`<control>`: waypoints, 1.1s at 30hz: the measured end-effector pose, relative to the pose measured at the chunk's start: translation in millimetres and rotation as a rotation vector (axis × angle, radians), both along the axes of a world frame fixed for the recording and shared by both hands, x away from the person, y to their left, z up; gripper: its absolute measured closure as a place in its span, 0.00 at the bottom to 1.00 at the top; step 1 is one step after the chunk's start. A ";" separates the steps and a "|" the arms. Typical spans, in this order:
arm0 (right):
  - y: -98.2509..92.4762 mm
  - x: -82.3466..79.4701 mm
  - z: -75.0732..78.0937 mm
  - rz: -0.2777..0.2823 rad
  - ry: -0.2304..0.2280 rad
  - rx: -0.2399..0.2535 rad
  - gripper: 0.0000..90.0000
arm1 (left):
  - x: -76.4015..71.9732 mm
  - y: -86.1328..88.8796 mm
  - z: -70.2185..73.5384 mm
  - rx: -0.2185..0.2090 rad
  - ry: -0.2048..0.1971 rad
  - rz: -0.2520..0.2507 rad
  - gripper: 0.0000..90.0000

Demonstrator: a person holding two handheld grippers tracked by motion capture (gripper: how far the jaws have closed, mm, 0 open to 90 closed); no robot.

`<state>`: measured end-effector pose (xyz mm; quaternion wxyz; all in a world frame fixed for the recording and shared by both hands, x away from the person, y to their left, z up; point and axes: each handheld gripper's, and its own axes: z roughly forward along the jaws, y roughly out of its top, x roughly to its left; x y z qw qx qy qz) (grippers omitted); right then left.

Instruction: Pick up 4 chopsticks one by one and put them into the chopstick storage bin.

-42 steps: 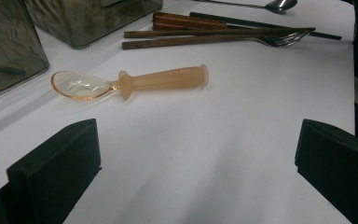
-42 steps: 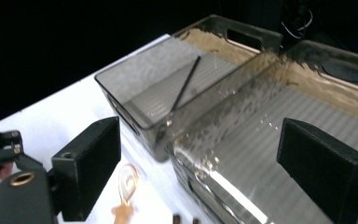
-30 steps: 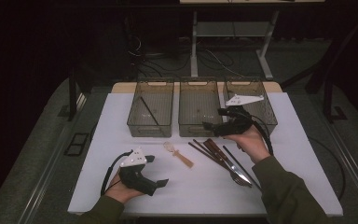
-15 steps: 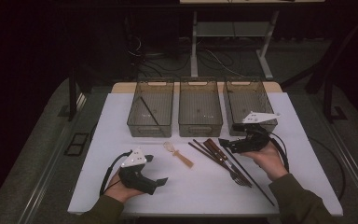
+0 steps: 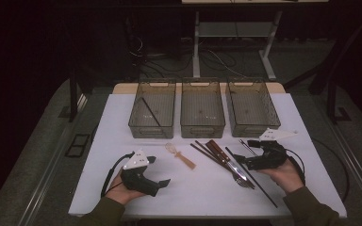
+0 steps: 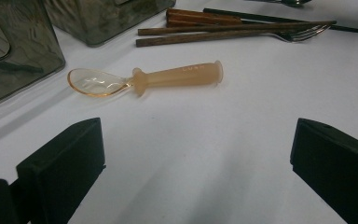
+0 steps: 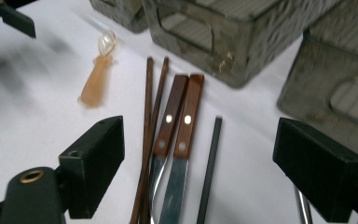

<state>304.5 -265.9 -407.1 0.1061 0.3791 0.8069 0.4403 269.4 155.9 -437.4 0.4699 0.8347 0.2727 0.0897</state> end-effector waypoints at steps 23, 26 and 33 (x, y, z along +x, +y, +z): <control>-35.8 -49.8 -16.4 -0.032 0.079 -0.088 0.71 | -0.4 -1.7 -1.0 0.014 0.005 0.001 0.02; -32.2 -50.3 -21.7 -0.023 0.103 -0.115 0.76 | 0.0 -1.0 -1.1 0.015 0.006 0.004 0.02; -28.8 -48.1 -29.4 -0.030 0.143 -0.169 0.85 | 0.1 -1.8 -1.2 0.013 0.007 0.002 0.02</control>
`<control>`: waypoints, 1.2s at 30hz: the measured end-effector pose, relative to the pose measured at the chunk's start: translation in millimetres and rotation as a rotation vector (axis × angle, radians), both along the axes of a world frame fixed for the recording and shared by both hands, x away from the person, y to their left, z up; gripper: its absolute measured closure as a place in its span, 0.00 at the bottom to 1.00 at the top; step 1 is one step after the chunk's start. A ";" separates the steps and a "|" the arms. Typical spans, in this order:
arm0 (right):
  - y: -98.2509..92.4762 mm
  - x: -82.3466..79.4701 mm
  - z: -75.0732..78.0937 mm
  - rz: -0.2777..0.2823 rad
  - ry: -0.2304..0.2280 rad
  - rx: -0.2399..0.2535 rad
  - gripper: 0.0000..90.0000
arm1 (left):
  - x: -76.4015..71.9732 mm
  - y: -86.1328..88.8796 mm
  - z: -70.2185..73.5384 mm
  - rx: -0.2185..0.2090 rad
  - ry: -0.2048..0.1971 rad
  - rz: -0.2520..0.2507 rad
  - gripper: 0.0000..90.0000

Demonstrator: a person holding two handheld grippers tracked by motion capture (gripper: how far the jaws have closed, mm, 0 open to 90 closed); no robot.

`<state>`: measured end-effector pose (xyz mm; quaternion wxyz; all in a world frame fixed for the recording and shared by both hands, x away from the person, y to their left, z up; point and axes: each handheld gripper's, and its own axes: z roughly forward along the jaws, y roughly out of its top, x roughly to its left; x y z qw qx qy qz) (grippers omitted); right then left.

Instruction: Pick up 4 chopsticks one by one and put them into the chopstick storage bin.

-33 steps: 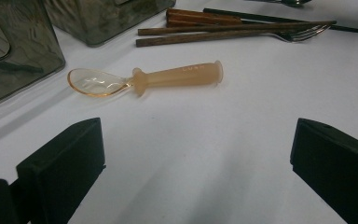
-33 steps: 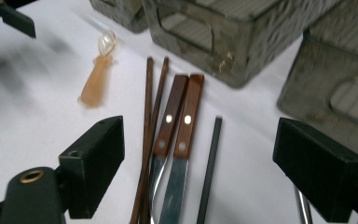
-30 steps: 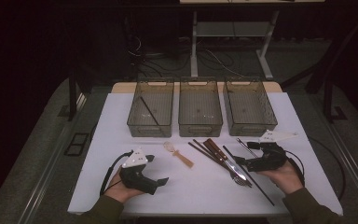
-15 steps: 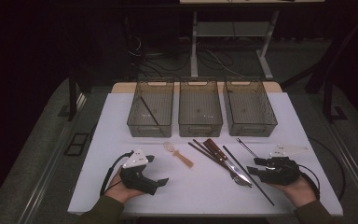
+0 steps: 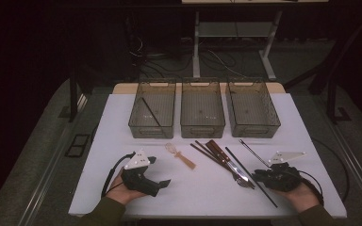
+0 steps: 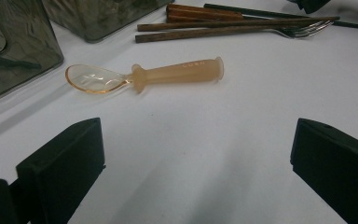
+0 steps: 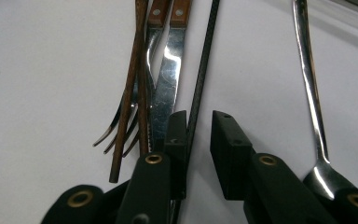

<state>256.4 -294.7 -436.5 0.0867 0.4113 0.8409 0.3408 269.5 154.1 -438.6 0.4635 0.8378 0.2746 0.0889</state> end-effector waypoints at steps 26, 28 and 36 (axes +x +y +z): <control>13.0 0.5 -5.5 0.002 0.021 -0.080 0.95 | 0.2 0.3 -0.2 0.001 0.002 -0.002 0.02; 12.7 0.8 -5.4 -0.002 0.025 -0.078 0.95 | 0.2 0.5 0.1 0.002 0.002 -0.001 0.02; 12.4 1.3 -5.0 -0.012 0.028 -0.075 0.95 | 0.2 0.6 0.2 0.001 0.001 -0.001 0.02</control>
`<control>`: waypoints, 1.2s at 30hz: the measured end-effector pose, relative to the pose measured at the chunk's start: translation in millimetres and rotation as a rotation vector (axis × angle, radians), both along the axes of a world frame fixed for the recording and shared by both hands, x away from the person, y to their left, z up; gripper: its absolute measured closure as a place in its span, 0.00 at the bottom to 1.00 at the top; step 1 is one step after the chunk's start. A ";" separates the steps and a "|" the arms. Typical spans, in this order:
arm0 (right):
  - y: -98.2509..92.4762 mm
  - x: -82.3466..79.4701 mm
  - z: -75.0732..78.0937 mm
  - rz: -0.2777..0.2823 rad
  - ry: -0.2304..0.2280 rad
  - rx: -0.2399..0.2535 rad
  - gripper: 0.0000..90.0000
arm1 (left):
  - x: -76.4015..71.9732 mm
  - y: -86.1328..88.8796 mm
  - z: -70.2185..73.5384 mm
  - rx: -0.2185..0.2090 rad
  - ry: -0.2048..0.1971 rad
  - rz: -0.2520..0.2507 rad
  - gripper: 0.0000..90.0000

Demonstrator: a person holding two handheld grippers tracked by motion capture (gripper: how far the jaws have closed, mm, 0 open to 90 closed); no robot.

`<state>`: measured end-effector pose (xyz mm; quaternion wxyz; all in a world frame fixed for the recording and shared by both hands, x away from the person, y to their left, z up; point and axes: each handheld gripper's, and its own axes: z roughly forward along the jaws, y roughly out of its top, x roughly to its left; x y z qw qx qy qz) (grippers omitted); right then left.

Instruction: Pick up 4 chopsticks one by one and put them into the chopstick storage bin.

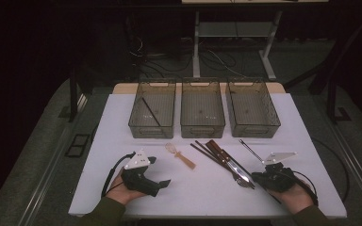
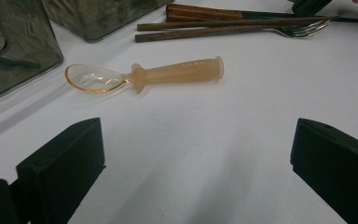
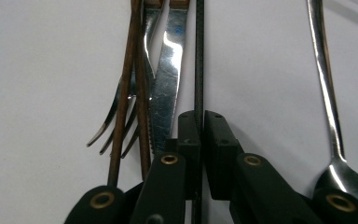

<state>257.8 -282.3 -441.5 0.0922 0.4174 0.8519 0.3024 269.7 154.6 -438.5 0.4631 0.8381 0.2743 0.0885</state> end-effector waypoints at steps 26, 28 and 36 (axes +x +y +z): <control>-27.0 1.7 24.3 0.008 -0.094 0.150 0.95 | 0.0 -0.6 -0.2 0.000 0.001 0.000 0.02; -28.5 2.2 25.8 0.005 -0.103 0.164 0.95 | 0.1 -0.7 -0.1 0.000 0.001 0.000 0.02; -30.6 6.4 32.8 0.007 -0.125 0.209 0.95 | -0.2 -0.7 0.1 -0.003 0.001 -0.002 0.02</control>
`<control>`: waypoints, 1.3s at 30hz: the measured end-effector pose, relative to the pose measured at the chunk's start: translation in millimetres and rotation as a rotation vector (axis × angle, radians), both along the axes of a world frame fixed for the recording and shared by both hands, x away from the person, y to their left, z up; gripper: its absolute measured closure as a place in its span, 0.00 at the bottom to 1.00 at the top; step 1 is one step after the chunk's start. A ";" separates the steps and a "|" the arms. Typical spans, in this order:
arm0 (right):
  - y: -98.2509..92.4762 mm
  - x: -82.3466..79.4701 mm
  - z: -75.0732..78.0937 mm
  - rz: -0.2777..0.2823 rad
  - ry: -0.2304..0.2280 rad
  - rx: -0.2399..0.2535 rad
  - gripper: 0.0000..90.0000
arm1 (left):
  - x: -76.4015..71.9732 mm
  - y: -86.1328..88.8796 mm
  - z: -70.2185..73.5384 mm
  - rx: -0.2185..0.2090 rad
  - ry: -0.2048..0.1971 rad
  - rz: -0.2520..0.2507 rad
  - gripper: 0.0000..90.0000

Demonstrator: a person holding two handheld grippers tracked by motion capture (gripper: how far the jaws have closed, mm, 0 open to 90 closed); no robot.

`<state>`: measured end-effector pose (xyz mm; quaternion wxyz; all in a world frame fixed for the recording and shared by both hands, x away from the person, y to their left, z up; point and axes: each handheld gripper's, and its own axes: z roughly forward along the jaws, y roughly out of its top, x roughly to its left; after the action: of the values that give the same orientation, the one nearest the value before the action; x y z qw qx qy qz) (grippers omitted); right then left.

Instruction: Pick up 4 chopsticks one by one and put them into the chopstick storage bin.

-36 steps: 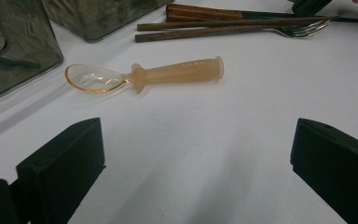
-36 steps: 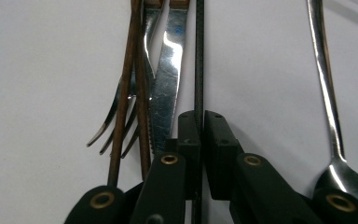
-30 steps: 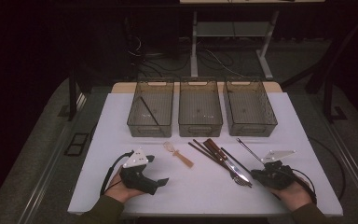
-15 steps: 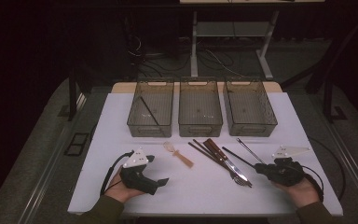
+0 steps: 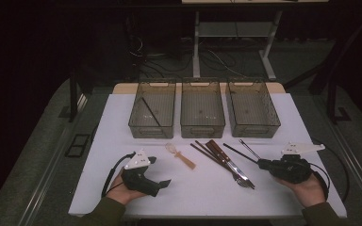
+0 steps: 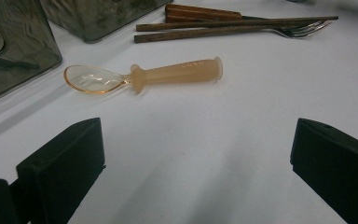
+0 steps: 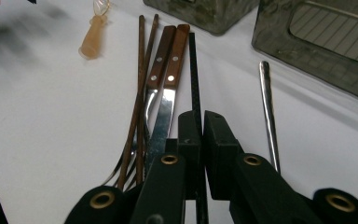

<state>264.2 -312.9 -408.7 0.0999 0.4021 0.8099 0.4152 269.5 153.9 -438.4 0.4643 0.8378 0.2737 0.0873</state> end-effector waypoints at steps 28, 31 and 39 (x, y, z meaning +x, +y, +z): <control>30.3 22.9 16.7 0.079 -0.043 0.124 0.95 | 0.3 -1.3 -0.9 -0.013 0.003 0.000 0.02; 34.9 26.0 18.1 0.081 -0.048 0.129 0.95 | 0.0 -1.3 -0.8 -0.017 0.004 -0.001 0.02; 49.6 36.8 20.7 0.097 -0.048 0.139 0.95 | 0.4 -1.1 -0.9 -0.022 0.003 -0.005 0.02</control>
<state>301.0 -263.3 -388.0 0.0708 0.3582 0.7951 0.4842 269.9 152.8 -439.3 0.4732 0.8335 0.2732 0.0816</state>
